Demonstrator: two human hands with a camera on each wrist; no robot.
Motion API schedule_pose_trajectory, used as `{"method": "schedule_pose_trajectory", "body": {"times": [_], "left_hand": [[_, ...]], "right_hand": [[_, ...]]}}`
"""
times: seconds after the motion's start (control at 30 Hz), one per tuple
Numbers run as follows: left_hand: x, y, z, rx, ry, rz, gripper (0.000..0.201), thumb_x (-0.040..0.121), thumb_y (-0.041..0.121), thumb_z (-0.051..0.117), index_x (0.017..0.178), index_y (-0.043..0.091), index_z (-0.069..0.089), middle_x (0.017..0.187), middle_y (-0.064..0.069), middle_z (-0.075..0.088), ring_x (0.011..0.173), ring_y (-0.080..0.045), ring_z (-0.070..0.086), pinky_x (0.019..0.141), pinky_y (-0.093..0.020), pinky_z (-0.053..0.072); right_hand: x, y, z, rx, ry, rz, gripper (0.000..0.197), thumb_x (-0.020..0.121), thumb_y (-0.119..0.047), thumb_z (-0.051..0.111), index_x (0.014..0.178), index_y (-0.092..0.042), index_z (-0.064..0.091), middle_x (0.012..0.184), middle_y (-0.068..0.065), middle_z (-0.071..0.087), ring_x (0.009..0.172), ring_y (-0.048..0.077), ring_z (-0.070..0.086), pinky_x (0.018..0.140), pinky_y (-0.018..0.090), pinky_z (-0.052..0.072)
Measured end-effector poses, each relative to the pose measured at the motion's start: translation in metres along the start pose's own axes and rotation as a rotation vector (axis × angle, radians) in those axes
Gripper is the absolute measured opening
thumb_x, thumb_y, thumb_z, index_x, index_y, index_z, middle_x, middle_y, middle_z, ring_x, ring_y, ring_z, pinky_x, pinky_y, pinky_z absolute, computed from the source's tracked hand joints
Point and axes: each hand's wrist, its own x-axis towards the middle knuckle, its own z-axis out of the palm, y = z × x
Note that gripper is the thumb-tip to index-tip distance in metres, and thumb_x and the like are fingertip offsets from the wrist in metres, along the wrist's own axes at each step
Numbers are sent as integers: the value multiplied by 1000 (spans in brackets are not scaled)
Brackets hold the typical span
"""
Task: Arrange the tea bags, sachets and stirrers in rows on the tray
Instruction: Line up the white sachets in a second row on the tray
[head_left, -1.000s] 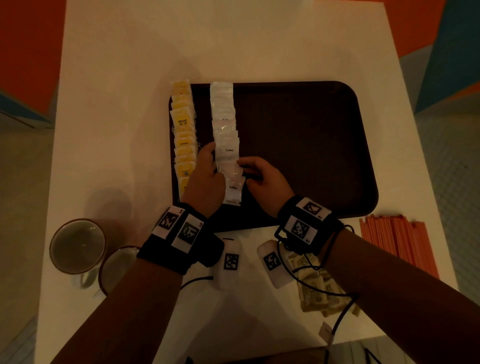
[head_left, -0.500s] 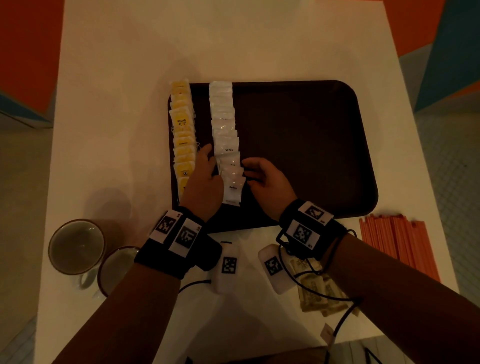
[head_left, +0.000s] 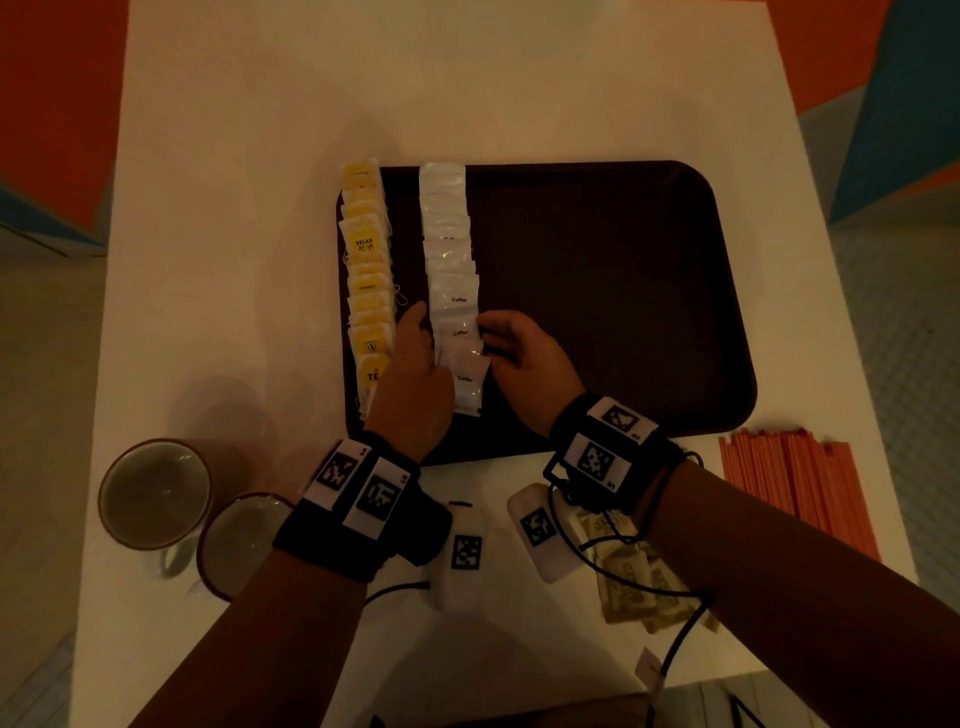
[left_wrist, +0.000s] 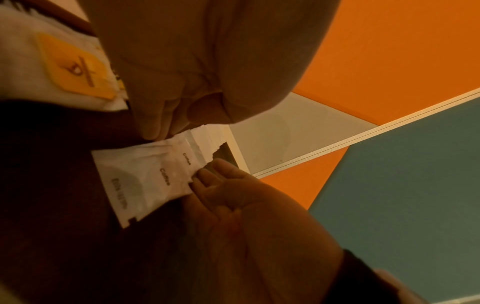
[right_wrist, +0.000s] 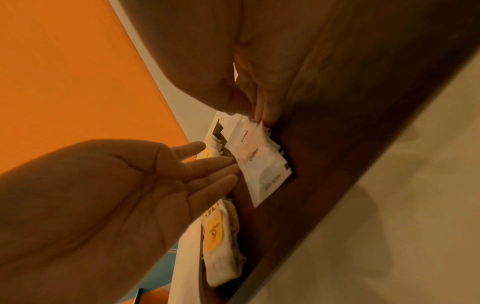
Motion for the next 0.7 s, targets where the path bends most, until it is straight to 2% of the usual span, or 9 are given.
{"method": "schedule_pose_trajectory", "body": {"times": [0.07, 0.1, 0.23, 0.37, 0.43, 0.53, 0.57, 0.63, 0.7], "left_hand": [[0, -3, 0, -13, -3, -4, 54, 92, -3, 37, 143, 8, 21, 122, -5, 46, 115, -21, 48, 101, -40, 44], [-1, -3, 0, -20, -8, -14, 56, 91, -5, 36, 143, 9, 21, 120, -3, 46, 113, -18, 47, 100, -38, 44], [-7, -1, -2, 5, -44, -19, 63, 87, -11, 34, 144, 9, 17, 123, 1, 43, 112, -10, 43, 84, -7, 38], [-15, 0, 0, -43, -70, -31, 61, 86, -16, 34, 141, 8, 21, 109, 0, 47, 87, -2, 51, 68, 1, 42], [-15, -4, 3, -86, -92, -52, 63, 86, -15, 36, 142, 9, 20, 114, -8, 51, 86, -4, 54, 73, -8, 48], [-18, -5, 6, -136, -106, -81, 73, 76, 4, 41, 145, 15, 17, 125, -16, 54, 100, -24, 60, 91, -42, 51], [-19, -6, 6, -136, -113, -84, 77, 72, 8, 40, 145, 16, 17, 126, -16, 54, 103, -28, 59, 93, -48, 49], [-19, -5, 7, -131, -116, -88, 76, 74, 3, 41, 145, 16, 17, 129, -16, 53, 106, -28, 59, 95, -50, 48], [-19, -5, 6, -118, -104, -93, 72, 82, -12, 38, 145, 15, 16, 132, -11, 50, 106, -21, 56, 95, -41, 48]], "right_hand": [[-2, -3, -1, 40, 4, -10, 43, 87, 11, 43, 125, -9, 48, 129, 3, 52, 118, 9, 49, 100, 27, 46], [-2, -4, -2, 60, 11, -12, 42, 87, 12, 42, 124, -8, 48, 127, 2, 52, 117, 7, 48, 100, 26, 45], [-5, -1, -7, -3, 63, 18, 45, 86, 11, 42, 123, -13, 50, 132, 2, 49, 119, 8, 46, 104, 28, 41], [-12, 5, -8, -54, 30, 57, 42, 86, 10, 41, 120, -14, 51, 126, 4, 53, 112, 14, 54, 101, 37, 46], [-14, 6, -7, -26, 2, 76, 42, 87, 10, 40, 120, -13, 51, 125, 3, 54, 113, 17, 55, 98, 36, 48], [-15, 4, -5, 36, -14, 60, 42, 87, 11, 39, 121, -11, 50, 119, -1, 54, 114, 16, 54, 95, 31, 48], [-15, 4, -5, 34, -11, 46, 42, 87, 10, 40, 121, -11, 50, 120, 0, 55, 115, 16, 54, 96, 31, 48], [-15, 3, -5, -6, 6, 23, 41, 87, 8, 43, 122, -12, 51, 126, 5, 56, 117, 16, 53, 96, 29, 48], [-16, 4, -6, -55, 32, 12, 40, 88, 6, 44, 122, -14, 51, 129, 5, 54, 118, 14, 51, 93, 23, 46]]}}
